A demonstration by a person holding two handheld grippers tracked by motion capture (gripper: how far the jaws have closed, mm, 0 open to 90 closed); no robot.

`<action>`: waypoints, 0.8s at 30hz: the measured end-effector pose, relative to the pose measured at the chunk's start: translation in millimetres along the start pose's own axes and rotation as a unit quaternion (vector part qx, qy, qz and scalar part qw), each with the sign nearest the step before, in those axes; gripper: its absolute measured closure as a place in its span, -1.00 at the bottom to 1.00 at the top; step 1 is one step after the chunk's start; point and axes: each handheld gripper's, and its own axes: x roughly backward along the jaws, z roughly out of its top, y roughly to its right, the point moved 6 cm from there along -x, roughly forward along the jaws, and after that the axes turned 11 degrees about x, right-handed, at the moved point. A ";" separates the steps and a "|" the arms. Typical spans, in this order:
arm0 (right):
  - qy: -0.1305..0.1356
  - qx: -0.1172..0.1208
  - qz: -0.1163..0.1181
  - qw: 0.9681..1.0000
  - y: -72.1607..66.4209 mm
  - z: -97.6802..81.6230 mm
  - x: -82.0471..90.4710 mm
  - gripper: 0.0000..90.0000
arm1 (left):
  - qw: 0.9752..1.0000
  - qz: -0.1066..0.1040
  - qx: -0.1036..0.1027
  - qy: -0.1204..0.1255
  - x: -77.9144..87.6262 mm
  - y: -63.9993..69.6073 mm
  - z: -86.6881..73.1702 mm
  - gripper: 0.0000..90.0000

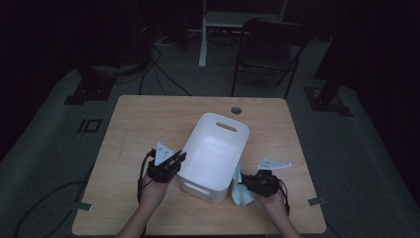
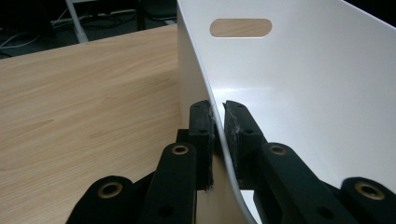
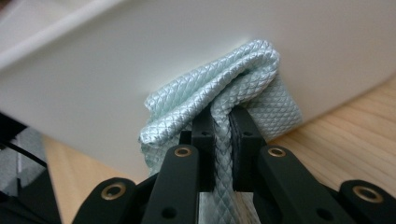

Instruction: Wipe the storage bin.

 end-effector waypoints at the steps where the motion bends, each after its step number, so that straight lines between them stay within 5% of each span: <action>1: -0.004 -0.005 -0.001 1.000 1.9 -2.5 -2.1 0.84 | 1.000 0.000 -0.001 -0.001 0.1 0.1 -0.1 0.82; 12: -0.060 -0.033 -0.017 0.997 21.3 -27.4 -26.1 0.84 | 1.000 0.002 0.002 -0.001 -0.1 0.8 -0.1 0.81; 16: -0.065 -0.021 -0.033 0.997 16.1 -27.1 -24.5 0.84 | 1.000 0.009 0.011 0.005 -0.5 0.7 -0.2 0.82; 19: -0.055 -0.013 -0.022 0.998 7.9 -23.3 -17.3 0.84 | 1.000 0.015 0.007 0.005 -0.2 0.7 -0.2 0.82; 24: -0.002 0.001 0.010 1.000 -21.6 -4.1 8.5 0.84 | 1.000 0.021 0.004 0.006 -0.1 1.3 -0.2 0.82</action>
